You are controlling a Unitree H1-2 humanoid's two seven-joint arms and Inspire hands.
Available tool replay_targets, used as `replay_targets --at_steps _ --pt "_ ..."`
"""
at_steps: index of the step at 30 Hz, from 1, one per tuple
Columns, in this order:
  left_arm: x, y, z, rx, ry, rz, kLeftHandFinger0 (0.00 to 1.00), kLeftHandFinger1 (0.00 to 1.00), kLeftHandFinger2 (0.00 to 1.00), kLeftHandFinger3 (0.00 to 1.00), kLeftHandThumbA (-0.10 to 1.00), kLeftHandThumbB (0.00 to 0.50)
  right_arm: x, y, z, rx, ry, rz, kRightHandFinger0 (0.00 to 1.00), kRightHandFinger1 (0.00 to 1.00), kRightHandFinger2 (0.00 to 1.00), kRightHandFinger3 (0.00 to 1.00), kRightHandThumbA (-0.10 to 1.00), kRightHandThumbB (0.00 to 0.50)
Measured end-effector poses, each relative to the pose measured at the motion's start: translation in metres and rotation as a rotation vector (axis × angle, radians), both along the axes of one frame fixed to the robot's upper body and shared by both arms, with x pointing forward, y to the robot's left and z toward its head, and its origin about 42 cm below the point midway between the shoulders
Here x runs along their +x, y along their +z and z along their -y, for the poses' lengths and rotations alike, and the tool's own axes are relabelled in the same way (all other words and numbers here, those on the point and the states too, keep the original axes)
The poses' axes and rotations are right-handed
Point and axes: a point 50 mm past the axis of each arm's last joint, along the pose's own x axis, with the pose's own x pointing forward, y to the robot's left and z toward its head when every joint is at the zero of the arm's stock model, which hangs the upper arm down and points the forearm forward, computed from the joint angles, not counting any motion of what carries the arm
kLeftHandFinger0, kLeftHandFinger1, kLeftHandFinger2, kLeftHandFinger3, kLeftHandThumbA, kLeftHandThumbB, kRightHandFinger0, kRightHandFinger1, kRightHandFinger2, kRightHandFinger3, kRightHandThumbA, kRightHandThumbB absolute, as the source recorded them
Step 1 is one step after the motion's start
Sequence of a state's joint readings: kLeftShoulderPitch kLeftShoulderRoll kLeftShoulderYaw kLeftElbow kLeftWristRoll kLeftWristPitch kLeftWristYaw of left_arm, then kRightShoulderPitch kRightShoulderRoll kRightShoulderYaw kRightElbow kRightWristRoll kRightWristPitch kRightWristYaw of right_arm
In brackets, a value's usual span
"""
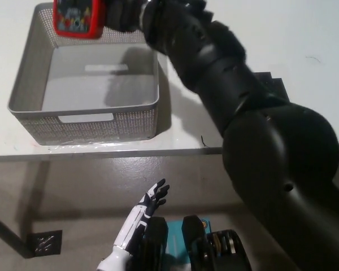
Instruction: Use the right hand to pick up a multimeter on the right side and put it into a container on the left side
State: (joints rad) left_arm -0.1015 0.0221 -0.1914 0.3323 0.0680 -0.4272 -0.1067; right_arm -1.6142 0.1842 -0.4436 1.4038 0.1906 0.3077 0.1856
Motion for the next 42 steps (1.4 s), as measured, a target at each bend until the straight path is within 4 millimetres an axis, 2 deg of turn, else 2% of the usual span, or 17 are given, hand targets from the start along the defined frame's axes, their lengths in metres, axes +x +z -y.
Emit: replay_targets --at_steps 3,8,12,14,18,20,21,22,23,24,27,29,32,36,38,40,42 --pt "0.001 0.001 0.0 0.0 -0.002 0.004 1.0 1.0 1.0 1.0 1.0 0.5 -0.001 -0.014 -0.001 -0.081 -0.022 0.031 0.07 0.55 0.89 0.81 -0.1 0.201" --pt "0.002 0.003 0.003 0.003 -0.011 0.011 1.0 1.0 1.0 1.0 1.0 0.5 -0.001 -0.03 0.0 -0.164 -0.061 0.072 0.02 0.54 0.91 0.81 -0.1 0.172" --pt "0.001 0.003 0.006 0.006 -0.026 0.011 1.0 1.0 1.0 1.0 1.0 0.5 0.0 -0.038 0.002 -0.229 -0.09 0.12 0.0 0.42 0.81 0.6 -0.1 0.183" --pt "0.001 0.003 0.007 0.009 -0.034 0.012 1.0 1.0 1.0 1.0 1.0 0.5 0.001 -0.042 0.003 -0.285 -0.106 0.159 0.0 0.37 0.76 0.63 -0.1 0.184" --pt "0.001 0.004 0.01 0.012 -0.047 0.016 1.0 1.0 1.0 1.0 1.0 0.5 0.001 -0.05 0.006 -0.371 -0.131 0.227 0.04 0.45 0.83 0.78 -0.1 0.215" --pt "0.002 0.006 0.011 0.012 -0.053 0.024 1.0 1.0 1.0 1.0 1.0 0.5 0.001 -0.053 0.007 -0.401 -0.14 0.253 0.04 0.44 0.59 0.68 -0.1 0.231" --pt "0.003 0.009 0.011 0.011 -0.057 0.032 1.0 1.0 1.0 1.0 1.0 0.5 0.001 -0.056 0.008 -0.422 -0.148 0.267 0.04 0.44 0.55 0.62 -0.1 0.233" --pt "0.004 0.01 0.012 0.011 -0.06 0.038 1.0 1.0 1.0 1.0 1.0 0.5 0.001 -0.057 0.008 -0.434 -0.153 0.276 0.22 0.54 0.58 0.68 0.02 0.279" --pt "0.005 0.012 0.012 0.012 -0.062 0.042 1.0 1.0 1.0 1.0 1.0 0.5 0.001 -0.058 0.008 -0.447 -0.156 0.284 0.23 0.51 0.59 0.82 0.15 0.297" --pt "0.006 0.013 0.013 0.012 -0.065 0.045 1.0 1.0 1.0 1.0 1.0 0.5 0.001 -0.06 0.009 -0.457 -0.157 0.286 0.44 0.73 0.86 1.0 0.23 0.337" --pt "0.008 0.015 0.015 0.015 -0.079 0.049 1.0 1.0 1.0 1.0 1.0 0.5 0.001 -0.065 0.011 -0.459 -0.148 0.277 0.63 0.78 1.0 1.0 0.29 0.35" --pt "0.009 0.015 0.016 0.017 -0.087 0.051 1.0 1.0 1.0 1.0 1.0 0.5 0.002 -0.067 0.012 -0.457 -0.139 0.273 0.69 0.9 1.0 1.0 0.28 0.359" --pt "0.011 0.018 0.019 0.024 -0.099 0.058 1.0 1.0 1.0 1.0 1.0 0.5 0.002 -0.072 0.015 -0.451 -0.122 0.263 0.83 0.99 1.0 1.0 0.31 0.308" --pt "0.014 0.021 0.022 0.032 -0.115 0.068 1.0 1.0 1.0 1.0 1.0 0.5 0.006 -0.082 0.027 -0.452 -0.106 0.244 0.87 0.99 1.0 1.0 0.34 0.291" --pt "0.015 0.024 0.023 0.034 -0.123 0.075 1.0 1.0 1.0 1.0 1.0 0.5 0.008 -0.087 0.035 -0.451 -0.105 0.232 0.99 1.0 1.0 1.0 0.4 0.337" --pt "0.015 0.026 0.023 0.036 -0.126 0.078 1.0 1.0 1.0 1.0 1.0 0.5 0.01 -0.089 0.041 -0.446 -0.103 0.223 1.0 1.0 1.0 1.0 0.54 0.382" --pt "0.015 0.028 0.024 0.037 -0.13 0.081 1.0 1.0 1.0 1.0 1.0 0.5 0.012 -0.09 0.047 -0.447 -0.1 0.221 1.0 1.0 1.0 1.0 0.63 0.499"
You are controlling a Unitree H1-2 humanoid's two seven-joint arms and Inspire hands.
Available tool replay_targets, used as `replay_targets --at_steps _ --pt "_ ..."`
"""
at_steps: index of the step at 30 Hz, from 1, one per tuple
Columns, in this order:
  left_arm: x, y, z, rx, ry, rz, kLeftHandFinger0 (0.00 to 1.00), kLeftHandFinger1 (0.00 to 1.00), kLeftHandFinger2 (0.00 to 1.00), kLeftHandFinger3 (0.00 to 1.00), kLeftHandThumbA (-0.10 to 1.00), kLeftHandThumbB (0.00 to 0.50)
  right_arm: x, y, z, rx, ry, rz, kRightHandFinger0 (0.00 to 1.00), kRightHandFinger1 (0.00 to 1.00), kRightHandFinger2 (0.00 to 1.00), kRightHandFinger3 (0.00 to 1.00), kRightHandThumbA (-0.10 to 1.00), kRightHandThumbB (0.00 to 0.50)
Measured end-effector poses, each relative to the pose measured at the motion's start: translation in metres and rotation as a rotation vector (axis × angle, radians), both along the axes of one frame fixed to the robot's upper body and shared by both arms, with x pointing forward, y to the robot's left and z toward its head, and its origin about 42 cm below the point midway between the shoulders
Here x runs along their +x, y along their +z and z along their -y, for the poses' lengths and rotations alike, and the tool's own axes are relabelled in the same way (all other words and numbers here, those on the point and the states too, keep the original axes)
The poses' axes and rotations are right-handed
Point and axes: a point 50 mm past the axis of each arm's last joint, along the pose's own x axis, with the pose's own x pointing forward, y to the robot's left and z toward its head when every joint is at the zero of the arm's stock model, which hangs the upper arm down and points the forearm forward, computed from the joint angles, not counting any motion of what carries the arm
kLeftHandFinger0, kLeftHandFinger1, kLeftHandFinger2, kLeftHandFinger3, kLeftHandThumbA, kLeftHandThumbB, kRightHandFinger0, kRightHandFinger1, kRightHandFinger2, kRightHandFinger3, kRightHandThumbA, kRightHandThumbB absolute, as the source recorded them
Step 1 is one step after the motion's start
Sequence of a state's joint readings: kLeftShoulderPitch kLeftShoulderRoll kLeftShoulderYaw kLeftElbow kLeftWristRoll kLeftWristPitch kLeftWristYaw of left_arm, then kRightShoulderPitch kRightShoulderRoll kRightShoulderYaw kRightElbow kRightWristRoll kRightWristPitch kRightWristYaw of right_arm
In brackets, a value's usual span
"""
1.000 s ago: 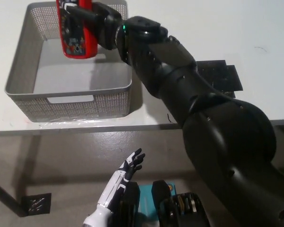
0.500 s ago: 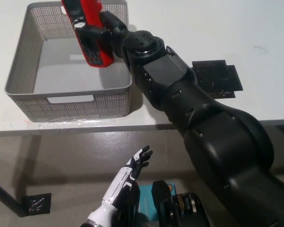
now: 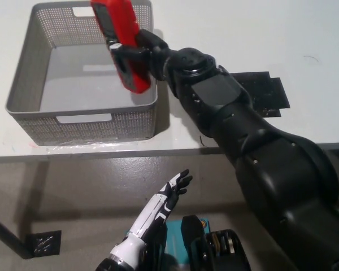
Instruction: Use the right hand to pick up a multimeter on the right side and put it into a container on the left side
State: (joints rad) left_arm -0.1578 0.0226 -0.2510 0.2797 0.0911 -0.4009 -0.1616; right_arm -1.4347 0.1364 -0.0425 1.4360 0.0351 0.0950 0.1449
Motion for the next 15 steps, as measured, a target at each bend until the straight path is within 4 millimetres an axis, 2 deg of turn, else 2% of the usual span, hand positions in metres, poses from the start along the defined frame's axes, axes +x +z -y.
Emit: replay_targets --at_steps 1,5,7,15 --pt "0.0001 0.0005 0.0003 0.001 -0.002 0.0 1.0 1.0 1.0 1.0 1.0 0.5 0.0008 -0.0009 0.0026 0.0 0.004 -0.003 1.0 1.0 1.0 1.0 0.65 0.5" --pt "0.0005 0.0004 0.0008 0.009 -0.005 -0.007 1.0 1.0 1.0 1.0 1.0 0.5 0.0017 -0.0004 0.0057 0.006 0.036 -0.005 1.0 1.0 1.0 1.0 0.82 0.5" --pt "0.0008 0.0004 0.0009 0.012 -0.006 -0.008 1.0 1.0 1.0 1.0 1.0 0.5 0.0021 0.0 0.007 -0.004 0.049 0.0 1.0 1.0 1.0 1.0 0.87 0.5" --pt "0.0026 0.0019 0.0015 0.017 -0.012 -0.006 1.0 1.0 1.0 1.0 1.0 0.5 0.0029 0.0 0.0095 -0.079 0.076 0.029 1.0 1.0 1.0 1.0 0.93 0.5"
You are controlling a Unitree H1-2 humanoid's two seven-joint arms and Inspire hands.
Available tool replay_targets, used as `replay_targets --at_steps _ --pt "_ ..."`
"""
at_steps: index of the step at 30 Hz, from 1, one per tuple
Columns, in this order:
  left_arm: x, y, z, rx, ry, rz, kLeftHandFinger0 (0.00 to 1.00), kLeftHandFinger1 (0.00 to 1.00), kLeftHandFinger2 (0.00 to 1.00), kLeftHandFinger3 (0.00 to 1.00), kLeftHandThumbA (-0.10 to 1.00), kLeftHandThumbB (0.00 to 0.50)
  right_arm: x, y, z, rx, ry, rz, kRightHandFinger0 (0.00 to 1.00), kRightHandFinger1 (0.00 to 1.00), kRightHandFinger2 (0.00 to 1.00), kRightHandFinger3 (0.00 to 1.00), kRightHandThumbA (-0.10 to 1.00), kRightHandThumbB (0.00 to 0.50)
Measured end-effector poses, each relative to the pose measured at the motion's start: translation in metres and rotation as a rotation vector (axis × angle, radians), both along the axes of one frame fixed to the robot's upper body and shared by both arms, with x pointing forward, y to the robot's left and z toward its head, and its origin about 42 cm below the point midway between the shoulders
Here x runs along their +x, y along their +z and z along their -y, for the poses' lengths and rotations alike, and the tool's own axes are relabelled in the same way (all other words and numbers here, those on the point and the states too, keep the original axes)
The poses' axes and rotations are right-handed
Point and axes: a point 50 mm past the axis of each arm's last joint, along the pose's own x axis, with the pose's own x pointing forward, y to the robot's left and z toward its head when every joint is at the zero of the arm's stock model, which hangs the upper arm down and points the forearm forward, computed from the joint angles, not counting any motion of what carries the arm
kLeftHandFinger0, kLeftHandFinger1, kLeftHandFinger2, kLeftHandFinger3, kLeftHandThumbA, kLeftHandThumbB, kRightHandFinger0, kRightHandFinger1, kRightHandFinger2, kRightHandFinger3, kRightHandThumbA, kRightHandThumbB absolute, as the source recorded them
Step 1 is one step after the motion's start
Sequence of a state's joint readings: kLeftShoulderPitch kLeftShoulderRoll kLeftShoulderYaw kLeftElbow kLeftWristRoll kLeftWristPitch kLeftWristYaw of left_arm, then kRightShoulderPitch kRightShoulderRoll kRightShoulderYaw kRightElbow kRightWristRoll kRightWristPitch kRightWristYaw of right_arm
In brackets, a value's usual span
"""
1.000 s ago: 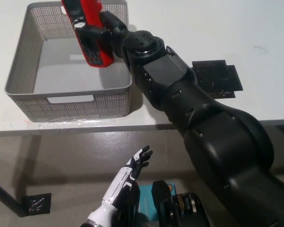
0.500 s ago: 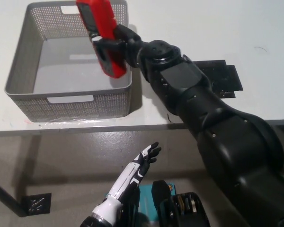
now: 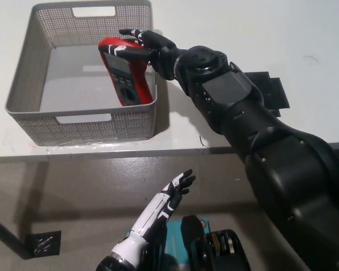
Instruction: Use the right hand to pick up a multimeter on the right side and put it into a container on the left side
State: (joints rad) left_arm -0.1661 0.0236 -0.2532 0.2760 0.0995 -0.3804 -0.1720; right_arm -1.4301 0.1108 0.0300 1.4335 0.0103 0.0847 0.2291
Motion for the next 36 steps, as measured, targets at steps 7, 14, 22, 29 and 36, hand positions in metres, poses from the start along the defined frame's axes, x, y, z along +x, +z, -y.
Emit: replay_targets --at_steps 7,14,22,29,36 --pt "0.002 0.002 0.001 0.002 -0.002 0.003 1.0 1.0 1.0 1.0 1.0 0.5 0.003 0.004 0.005 -0.01 0.006 0.046 1.0 1.0 1.0 1.0 0.94 0.5" --pt "0.002 0.001 0.0 0.004 -0.001 0.002 1.0 1.0 1.0 1.0 1.0 0.5 0.012 0.024 0.024 0.048 -0.009 0.083 1.0 1.0 1.0 1.0 0.86 0.5" --pt "0.0 -0.001 -0.002 0.005 0.004 -0.004 1.0 1.0 1.0 1.0 1.0 0.5 0.027 0.135 0.084 0.249 -0.055 0.313 1.0 1.0 1.0 1.0 0.87 0.5" --pt "-0.003 -0.005 -0.005 0.009 0.01 -0.018 1.0 1.0 1.0 1.0 1.0 0.5 0.012 0.19 0.149 0.359 -0.09 0.528 1.0 1.0 1.0 1.0 0.8 0.486" --pt "-0.004 -0.007 -0.008 0.011 0.017 -0.025 1.0 1.0 1.0 1.0 1.0 0.5 -0.006 0.146 0.191 0.396 -0.133 0.552 1.0 1.0 1.0 1.0 0.92 0.486"
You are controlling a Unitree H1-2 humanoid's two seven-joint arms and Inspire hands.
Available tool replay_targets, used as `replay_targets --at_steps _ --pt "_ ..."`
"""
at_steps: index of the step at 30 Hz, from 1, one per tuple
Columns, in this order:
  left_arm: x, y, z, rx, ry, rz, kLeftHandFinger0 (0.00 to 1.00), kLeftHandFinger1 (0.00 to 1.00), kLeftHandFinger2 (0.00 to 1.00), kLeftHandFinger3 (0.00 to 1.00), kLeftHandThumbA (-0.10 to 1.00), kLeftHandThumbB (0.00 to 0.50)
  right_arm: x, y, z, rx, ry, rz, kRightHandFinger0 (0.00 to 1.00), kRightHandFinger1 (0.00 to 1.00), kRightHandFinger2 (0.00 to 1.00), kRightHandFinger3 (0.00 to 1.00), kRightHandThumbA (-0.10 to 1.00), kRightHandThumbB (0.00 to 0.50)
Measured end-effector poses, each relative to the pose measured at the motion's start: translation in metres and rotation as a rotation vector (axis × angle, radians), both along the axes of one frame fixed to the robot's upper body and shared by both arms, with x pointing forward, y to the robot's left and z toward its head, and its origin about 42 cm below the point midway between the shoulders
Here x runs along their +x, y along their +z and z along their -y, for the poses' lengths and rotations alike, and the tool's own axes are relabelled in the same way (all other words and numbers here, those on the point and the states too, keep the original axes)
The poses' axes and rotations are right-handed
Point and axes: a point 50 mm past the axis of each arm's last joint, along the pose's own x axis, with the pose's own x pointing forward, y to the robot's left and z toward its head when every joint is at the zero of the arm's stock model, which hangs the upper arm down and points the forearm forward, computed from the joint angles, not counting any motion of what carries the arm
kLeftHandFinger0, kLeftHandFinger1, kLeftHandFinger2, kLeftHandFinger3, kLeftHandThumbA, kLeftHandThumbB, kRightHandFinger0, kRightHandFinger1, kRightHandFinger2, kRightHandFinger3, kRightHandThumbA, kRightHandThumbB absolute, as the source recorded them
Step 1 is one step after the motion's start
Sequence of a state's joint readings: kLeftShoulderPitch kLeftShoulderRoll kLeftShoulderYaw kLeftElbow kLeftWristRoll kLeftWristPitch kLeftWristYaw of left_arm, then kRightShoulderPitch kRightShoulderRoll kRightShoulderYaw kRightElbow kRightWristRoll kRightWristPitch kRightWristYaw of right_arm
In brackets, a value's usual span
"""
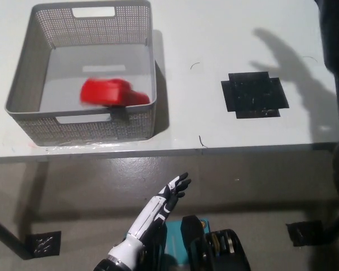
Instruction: Use the right hand to pick up a multimeter on the right side and put it into a container on the left side
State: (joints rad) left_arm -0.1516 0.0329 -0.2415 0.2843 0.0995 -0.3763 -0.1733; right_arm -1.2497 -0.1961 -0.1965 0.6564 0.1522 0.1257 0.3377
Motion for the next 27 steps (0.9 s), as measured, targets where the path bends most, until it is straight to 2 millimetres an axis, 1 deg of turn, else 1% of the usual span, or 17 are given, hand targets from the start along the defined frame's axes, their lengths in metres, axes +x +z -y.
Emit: replay_targets --at_steps 2,4,5,6,8,10,12,13,15,17,18,19,20,21,23,25,27 --pt "0.0 0.0 -0.001 0.0 0.002 -0.001 1.0 1.0 1.0 1.0 1.0 0.5 -0.008 -0.023 0.009 0.001 -0.012 -0.009 1.0 1.0 1.0 1.0 0.92 0.482" --pt "0.0 -0.001 -0.002 0.001 0.005 -0.004 1.0 1.0 1.0 1.0 1.0 0.5 -0.017 -0.047 0.019 0.0 -0.025 -0.023 1.0 1.0 1.0 1.0 0.96 0.481" --pt "0.0 -0.002 -0.002 0.002 0.007 -0.006 1.0 1.0 1.0 1.0 1.0 0.5 -0.022 -0.061 0.024 0.0 -0.032 -0.036 1.0 1.0 1.0 1.0 0.96 0.499" --pt "0.0 -0.003 -0.003 0.002 0.008 -0.009 1.0 1.0 1.0 1.0 1.0 0.5 -0.028 -0.072 0.028 0.0 -0.038 -0.043 1.0 1.0 1.0 1.0 0.98 0.5" --pt "-0.001 -0.005 -0.004 0.004 0.012 -0.016 1.0 1.0 1.0 1.0 1.0 0.499 -0.042 -0.1 0.037 0.0 -0.051 -0.066 1.0 1.0 1.0 1.0 0.96 0.5" --pt "-0.001 -0.007 -0.005 0.006 0.015 -0.026 1.0 1.0 1.0 1.0 1.0 0.5 -0.055 -0.122 0.044 -0.001 -0.061 -0.083 1.0 1.0 1.0 1.0 0.96 0.5" --pt "-0.003 -0.012 -0.007 0.009 0.02 -0.041 1.0 1.0 1.0 1.0 1.0 0.5 -0.075 -0.151 0.051 -0.004 -0.071 -0.106 1.0 1.0 1.0 1.0 1.0 0.484" --pt "-0.004 -0.013 -0.007 0.01 0.022 -0.045 1.0 1.0 1.0 1.0 1.0 0.5 -0.083 -0.163 0.053 -0.003 -0.073 -0.119 1.0 1.0 1.0 1.0 1.0 0.499" --pt "-0.006 -0.016 -0.008 0.01 0.025 -0.054 1.0 1.0 1.0 1.0 1.0 0.5 -0.105 -0.184 0.055 0.003 -0.072 -0.132 1.0 1.0 1.0 1.0 1.0 0.5" --pt "-0.008 -0.018 -0.009 0.01 0.027 -0.061 1.0 1.0 1.0 1.0 1.0 0.5 -0.121 -0.2 0.053 0.009 -0.066 -0.146 1.0 1.0 1.0 1.0 1.0 0.5" --pt "-0.009 -0.019 -0.009 0.01 0.029 -0.066 1.0 1.0 1.0 1.0 1.0 0.5 -0.137 -0.212 0.05 0.015 -0.057 -0.155 1.0 1.0 1.0 1.0 1.0 0.477" --pt "-0.011 -0.02 -0.01 0.01 0.03 -0.07 1.0 1.0 1.0 1.0 1.0 0.5 -0.145 -0.218 0.047 0.02 -0.05 -0.16 1.0 1.0 1.0 1.0 1.0 0.474" --pt "-0.012 -0.022 -0.01 0.01 0.032 -0.074 1.0 1.0 1.0 1.0 1.0 0.5 -0.16 -0.23 0.04 0.029 -0.03 -0.169 1.0 1.0 1.0 1.0 1.0 0.472" --pt "-0.012 -0.022 -0.01 0.01 0.033 -0.075 1.0 1.0 1.0 1.0 1.0 0.5 -0.164 -0.232 0.039 0.033 -0.025 -0.17 1.0 1.0 1.0 1.0 1.0 0.467" --pt "-0.013 -0.023 -0.012 0.008 0.038 -0.08 1.0 1.0 1.0 1.0 1.0 0.5 -0.198 -0.252 0.02 0.063 0.032 -0.179 1.0 1.0 1.0 1.0 1.0 0.478" --pt "-0.014 -0.024 -0.013 0.005 0.044 -0.082 1.0 1.0 1.0 1.0 1.0 0.5 -0.228 -0.265 0.005 0.089 0.088 -0.178 1.0 1.0 1.0 1.0 1.0 0.5" --pt "-0.014 -0.025 -0.014 0.002 0.049 -0.084 1.0 1.0 1.0 1.0 1.0 0.5 -0.257 -0.277 -0.01 0.118 0.147 -0.179 1.0 1.0 1.0 1.0 1.0 0.5"
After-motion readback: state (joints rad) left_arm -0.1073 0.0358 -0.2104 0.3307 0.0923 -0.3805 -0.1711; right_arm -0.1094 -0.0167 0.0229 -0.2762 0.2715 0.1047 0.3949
